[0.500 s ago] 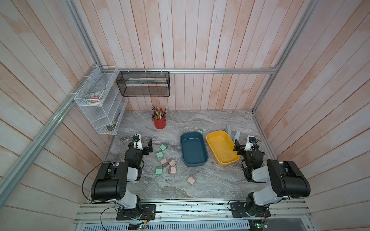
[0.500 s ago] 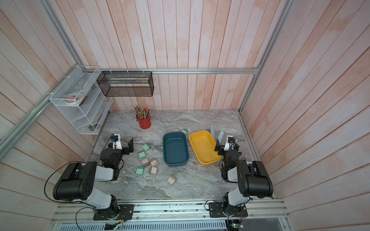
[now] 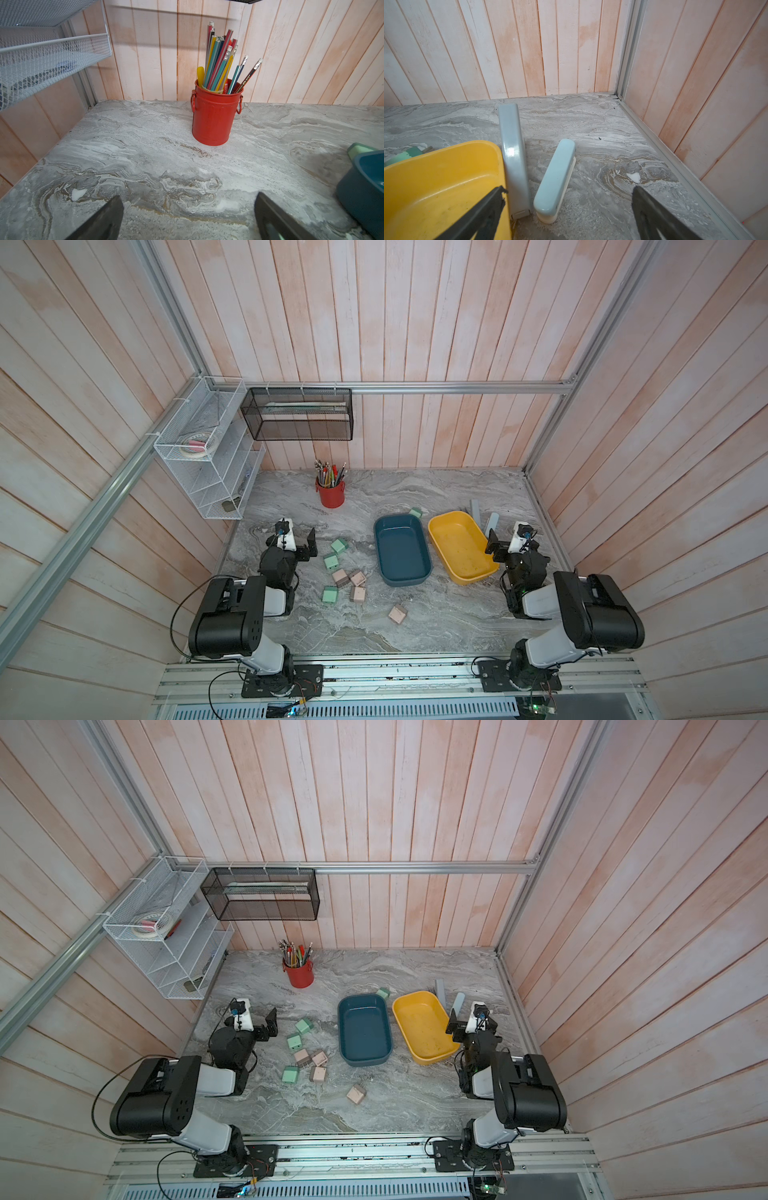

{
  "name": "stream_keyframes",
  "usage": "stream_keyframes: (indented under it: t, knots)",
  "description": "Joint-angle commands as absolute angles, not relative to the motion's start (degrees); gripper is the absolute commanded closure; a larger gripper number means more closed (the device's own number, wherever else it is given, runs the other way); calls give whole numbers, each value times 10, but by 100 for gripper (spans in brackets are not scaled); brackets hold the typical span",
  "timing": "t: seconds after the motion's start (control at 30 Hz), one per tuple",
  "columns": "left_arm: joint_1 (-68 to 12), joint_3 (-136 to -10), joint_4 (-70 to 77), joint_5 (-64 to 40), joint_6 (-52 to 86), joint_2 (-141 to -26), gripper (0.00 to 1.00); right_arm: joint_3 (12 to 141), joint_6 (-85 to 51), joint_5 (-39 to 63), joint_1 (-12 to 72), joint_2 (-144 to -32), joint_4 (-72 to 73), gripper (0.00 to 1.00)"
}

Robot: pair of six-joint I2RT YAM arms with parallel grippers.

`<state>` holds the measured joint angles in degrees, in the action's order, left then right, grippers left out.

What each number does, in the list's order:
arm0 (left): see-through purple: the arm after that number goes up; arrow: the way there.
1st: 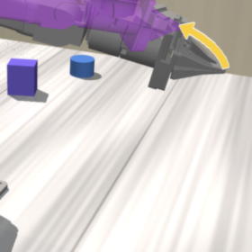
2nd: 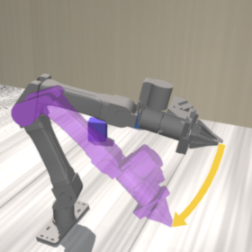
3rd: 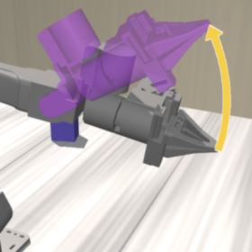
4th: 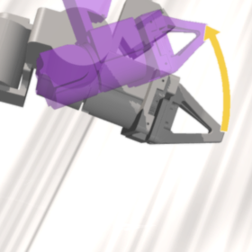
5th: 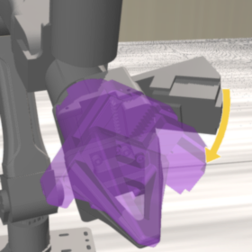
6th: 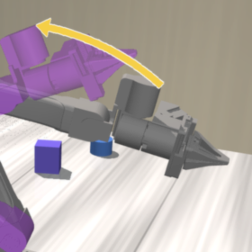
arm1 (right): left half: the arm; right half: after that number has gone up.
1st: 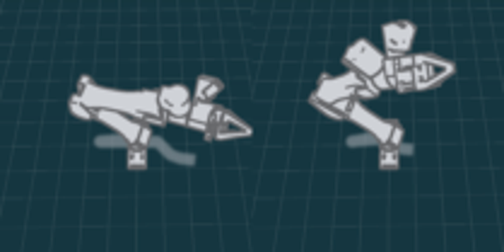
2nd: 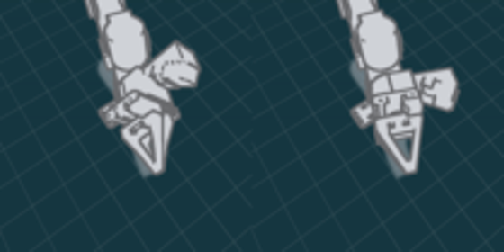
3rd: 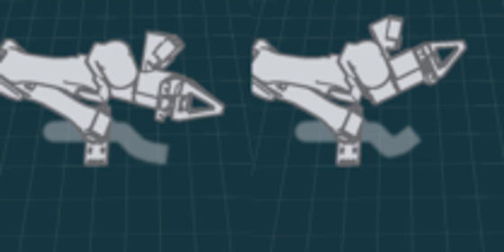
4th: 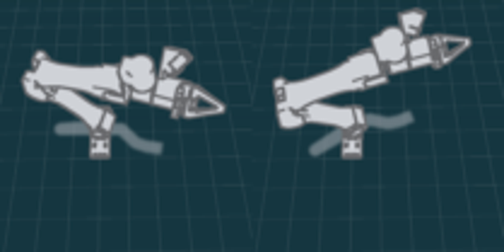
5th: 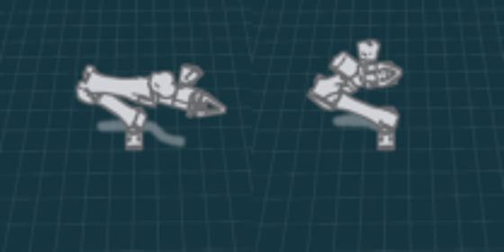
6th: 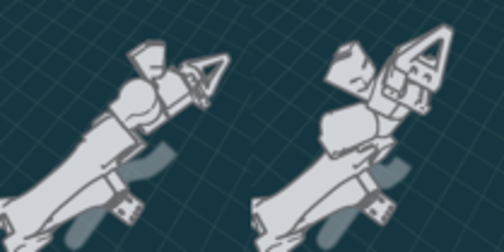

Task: Place the plugs by color into the storage box
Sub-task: Pick up the plug from the center of the board.

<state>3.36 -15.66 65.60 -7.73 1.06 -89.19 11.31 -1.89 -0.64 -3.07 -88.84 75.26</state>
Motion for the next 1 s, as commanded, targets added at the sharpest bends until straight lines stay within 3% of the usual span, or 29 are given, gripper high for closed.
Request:
stream_keyframes:
  t: [0.0,0.13,0.33,0.4,0.57,0.97]
  knots:
    - [35,-160,668,-86,8,-895,0,120,-25,-18,-27,-895,771,2]
    - [37,-158,670,-83,11,-894,0,119,-25,-21,-27,-894,770,2]
    - [37,-163,628,5,39,-857,0,123,-31,-84,-14,-884,756,2]
    - [36,-184,550,48,60,-822,0,146,-36,-133,-3,-856,688,2]
    - [30,-295,239,131,142,-746,0,290,-69,-179,26,-802,366,2]
    - [-70,-489,-247,136,219,-701,0,490,-154,-169,234,-827,2,2]
